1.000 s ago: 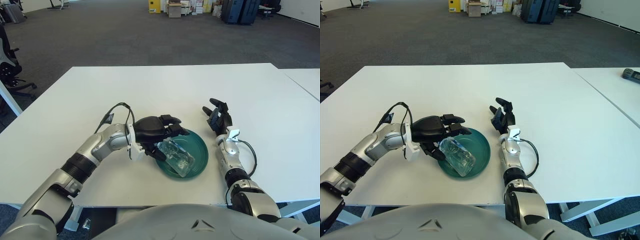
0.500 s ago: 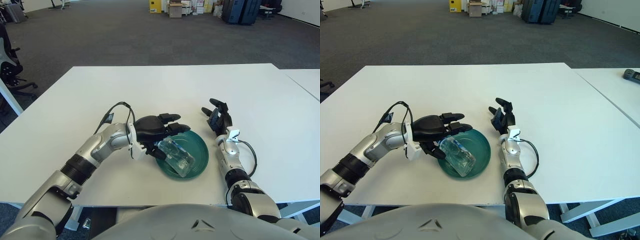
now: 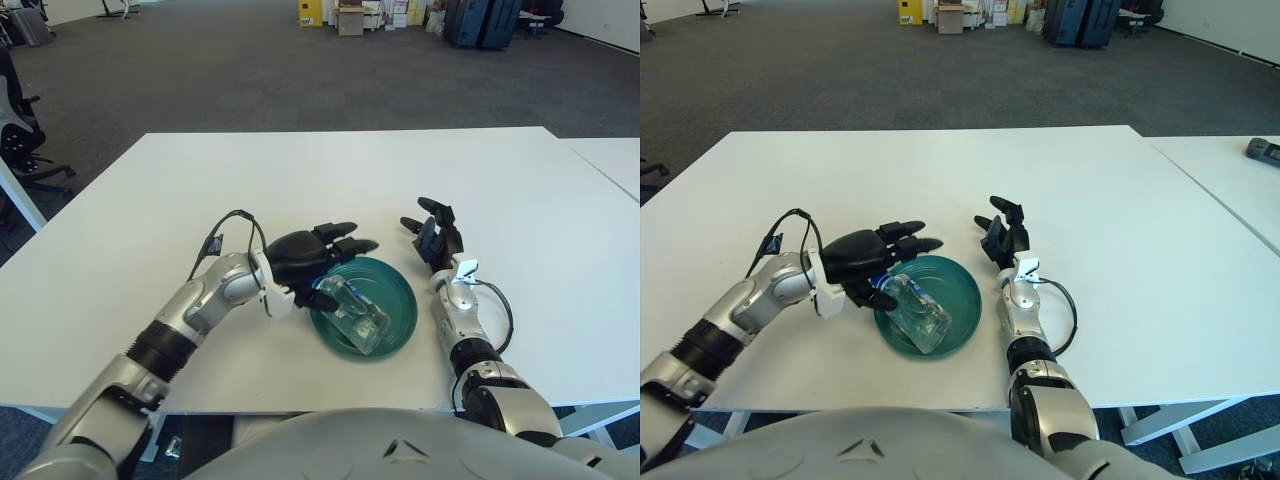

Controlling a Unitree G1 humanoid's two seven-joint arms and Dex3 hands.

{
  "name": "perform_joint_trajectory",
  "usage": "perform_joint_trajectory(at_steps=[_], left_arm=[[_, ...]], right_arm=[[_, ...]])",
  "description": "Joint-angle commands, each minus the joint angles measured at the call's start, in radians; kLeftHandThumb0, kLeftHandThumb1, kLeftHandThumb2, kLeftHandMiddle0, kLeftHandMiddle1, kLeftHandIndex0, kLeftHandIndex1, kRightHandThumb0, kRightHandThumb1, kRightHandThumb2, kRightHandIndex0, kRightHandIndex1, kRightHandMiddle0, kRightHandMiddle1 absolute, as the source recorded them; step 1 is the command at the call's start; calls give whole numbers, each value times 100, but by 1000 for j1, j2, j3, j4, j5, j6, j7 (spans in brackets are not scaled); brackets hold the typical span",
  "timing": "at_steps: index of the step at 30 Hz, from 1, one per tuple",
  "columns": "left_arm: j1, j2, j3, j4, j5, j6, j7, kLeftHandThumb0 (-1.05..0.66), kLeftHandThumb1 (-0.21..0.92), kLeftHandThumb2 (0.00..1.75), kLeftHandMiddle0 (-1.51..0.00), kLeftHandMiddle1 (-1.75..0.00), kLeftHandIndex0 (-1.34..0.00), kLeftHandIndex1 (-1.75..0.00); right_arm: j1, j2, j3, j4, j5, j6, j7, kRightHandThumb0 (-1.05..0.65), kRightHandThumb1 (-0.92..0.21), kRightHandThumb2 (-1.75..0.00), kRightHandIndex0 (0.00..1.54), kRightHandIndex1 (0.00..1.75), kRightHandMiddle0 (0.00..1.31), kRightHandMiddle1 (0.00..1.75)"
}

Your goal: Put the bottle into the plate.

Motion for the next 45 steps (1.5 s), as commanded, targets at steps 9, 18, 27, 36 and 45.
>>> perform_joint_trajectory(at_steps=[9,18,27,36,45], left_arm=[[-85,-254,307,425,-517,159,-17,-83,92,65,-42,-14,0,-103],[-170,-310,430,684,-641,28,-54,-71,92,70,-46,-16,0,-99],[-185,-357,490,762,-684,1,-58,-70,92,79,-46,-16,0,-95],[-208,-371,556,876,-708,3,-39,-70,92,81,-50,-17,0,-96],[-224,-389,626,956,-732,-15,-17,-70,92,78,-49,-17,0,-96]], right_arm=[[63,18,0,57,7,41,7,-78,-92,-98,52,66,2,105],[60,14,-5,61,13,41,17,-79,-92,-100,50,65,2,106],[59,10,-11,63,21,40,30,-79,-92,-101,49,63,4,107],[62,7,-20,66,24,27,42,-80,-92,-102,49,63,5,107],[68,-2,-22,62,15,23,38,-82,-92,-102,50,63,7,107]])
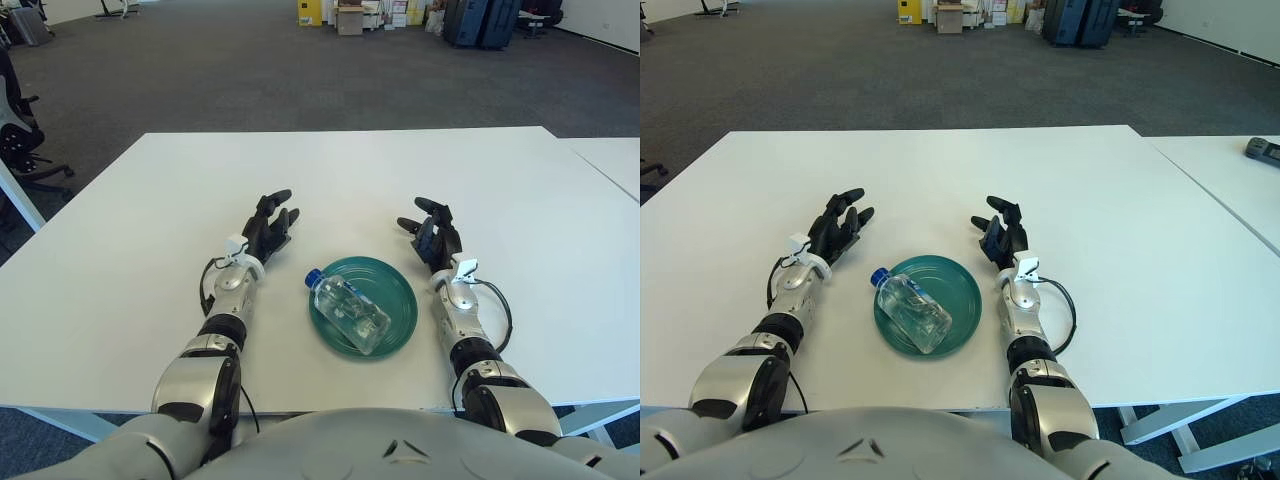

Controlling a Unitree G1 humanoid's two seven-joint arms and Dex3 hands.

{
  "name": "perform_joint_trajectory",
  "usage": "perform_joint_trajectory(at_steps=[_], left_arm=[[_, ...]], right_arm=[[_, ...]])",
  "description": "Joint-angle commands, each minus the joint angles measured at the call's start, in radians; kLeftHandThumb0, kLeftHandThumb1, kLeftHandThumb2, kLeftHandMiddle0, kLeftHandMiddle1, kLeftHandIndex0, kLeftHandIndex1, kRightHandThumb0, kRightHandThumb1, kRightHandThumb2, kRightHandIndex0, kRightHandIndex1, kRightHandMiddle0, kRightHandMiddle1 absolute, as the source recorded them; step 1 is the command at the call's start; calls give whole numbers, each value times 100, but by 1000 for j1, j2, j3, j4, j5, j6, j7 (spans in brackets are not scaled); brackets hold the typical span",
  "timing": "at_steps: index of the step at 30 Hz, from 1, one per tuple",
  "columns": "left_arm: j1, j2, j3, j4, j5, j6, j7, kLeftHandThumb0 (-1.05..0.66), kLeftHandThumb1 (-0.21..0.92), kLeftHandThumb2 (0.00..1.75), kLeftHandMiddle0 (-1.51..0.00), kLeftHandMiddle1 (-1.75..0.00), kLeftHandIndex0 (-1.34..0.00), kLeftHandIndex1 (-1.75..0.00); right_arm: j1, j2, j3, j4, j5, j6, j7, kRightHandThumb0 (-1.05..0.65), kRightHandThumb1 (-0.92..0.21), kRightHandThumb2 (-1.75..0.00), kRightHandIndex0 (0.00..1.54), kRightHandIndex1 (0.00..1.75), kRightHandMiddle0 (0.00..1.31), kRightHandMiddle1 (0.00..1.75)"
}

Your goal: Put the bottle into the plate.

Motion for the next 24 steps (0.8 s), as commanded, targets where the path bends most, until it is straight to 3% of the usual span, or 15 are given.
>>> perform_joint_trajectory(at_steps=[1,9,24], left_arm=[[-26,-4,25,28,-12,-17,15,-70,92,78,-49,-17,0,-95],[-26,-2,56,75,-3,-20,32,-72,92,80,-45,-14,0,-91],[23,1,33,73,62,-56,109,-74,92,86,-39,-8,0,-77]], right_arm=[[73,3,-6,54,7,28,2,-82,-92,-101,50,63,7,107],[75,2,-14,55,17,25,18,-82,-92,-100,50,62,7,106],[76,-14,-32,48,21,27,44,-80,-92,-99,42,54,4,104]])
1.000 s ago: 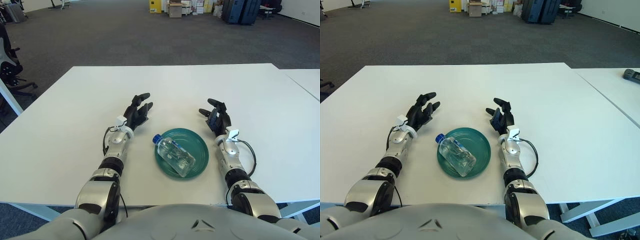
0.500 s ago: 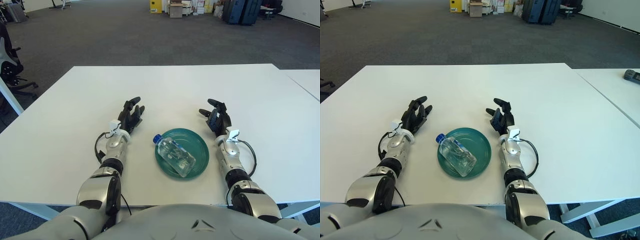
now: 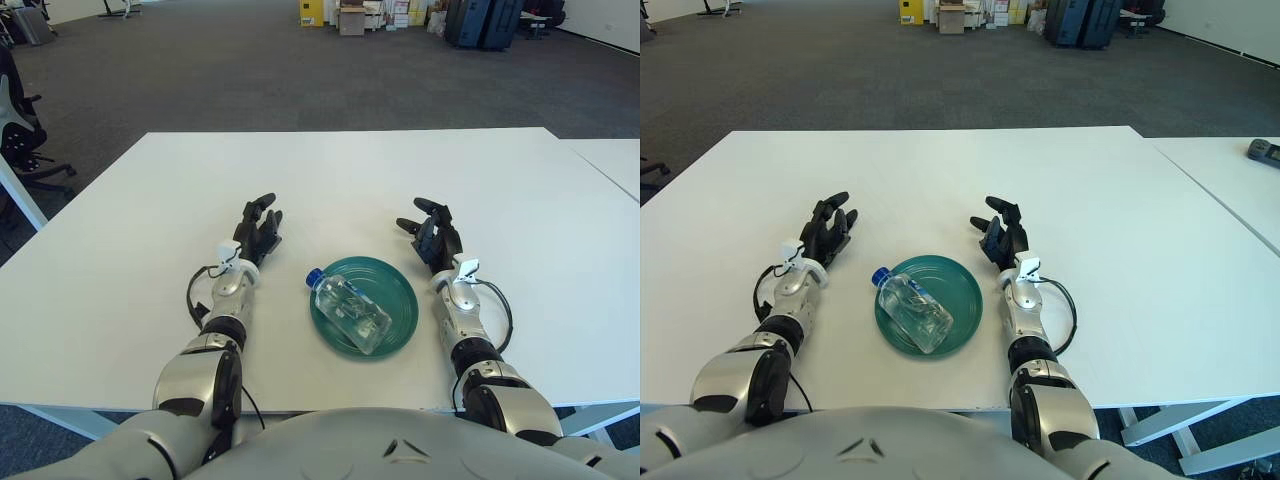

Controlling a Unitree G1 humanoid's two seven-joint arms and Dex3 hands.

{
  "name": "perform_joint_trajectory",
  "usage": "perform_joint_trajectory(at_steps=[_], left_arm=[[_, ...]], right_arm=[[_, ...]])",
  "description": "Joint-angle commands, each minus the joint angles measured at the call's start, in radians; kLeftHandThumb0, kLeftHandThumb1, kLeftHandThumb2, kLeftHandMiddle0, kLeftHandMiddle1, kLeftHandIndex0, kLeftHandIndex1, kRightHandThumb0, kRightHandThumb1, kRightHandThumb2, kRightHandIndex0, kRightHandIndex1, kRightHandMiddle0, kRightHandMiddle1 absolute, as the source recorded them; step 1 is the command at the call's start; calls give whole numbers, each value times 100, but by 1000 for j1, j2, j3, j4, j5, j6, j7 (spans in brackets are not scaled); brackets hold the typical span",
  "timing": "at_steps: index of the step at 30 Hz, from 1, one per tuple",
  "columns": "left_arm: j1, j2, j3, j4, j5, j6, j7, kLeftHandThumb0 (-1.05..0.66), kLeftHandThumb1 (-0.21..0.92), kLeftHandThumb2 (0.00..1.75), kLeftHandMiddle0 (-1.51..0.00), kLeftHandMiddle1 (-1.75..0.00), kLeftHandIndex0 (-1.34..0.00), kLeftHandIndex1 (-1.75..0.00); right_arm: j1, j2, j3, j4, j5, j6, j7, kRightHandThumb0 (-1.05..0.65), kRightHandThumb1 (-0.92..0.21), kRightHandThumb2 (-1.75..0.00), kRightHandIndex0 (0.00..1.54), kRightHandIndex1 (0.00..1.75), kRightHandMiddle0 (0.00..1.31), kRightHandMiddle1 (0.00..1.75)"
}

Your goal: Put the bottle into the plate.

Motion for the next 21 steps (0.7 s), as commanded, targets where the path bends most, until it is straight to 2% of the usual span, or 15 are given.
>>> perform_joint_trajectory(at_steps=[1,21], left_arm=[[35,1,-7,9,19,6,27,-73,92,86,-39,-8,0,-76],[60,-9,-21,-17,21,-16,8,-74,92,85,-39,-6,0,-77]], right_arm=[[75,-6,-13,47,15,28,-1,-79,-92,-99,42,53,3,104],[72,-12,-7,31,1,44,-23,-79,-92,-99,37,43,0,103]])
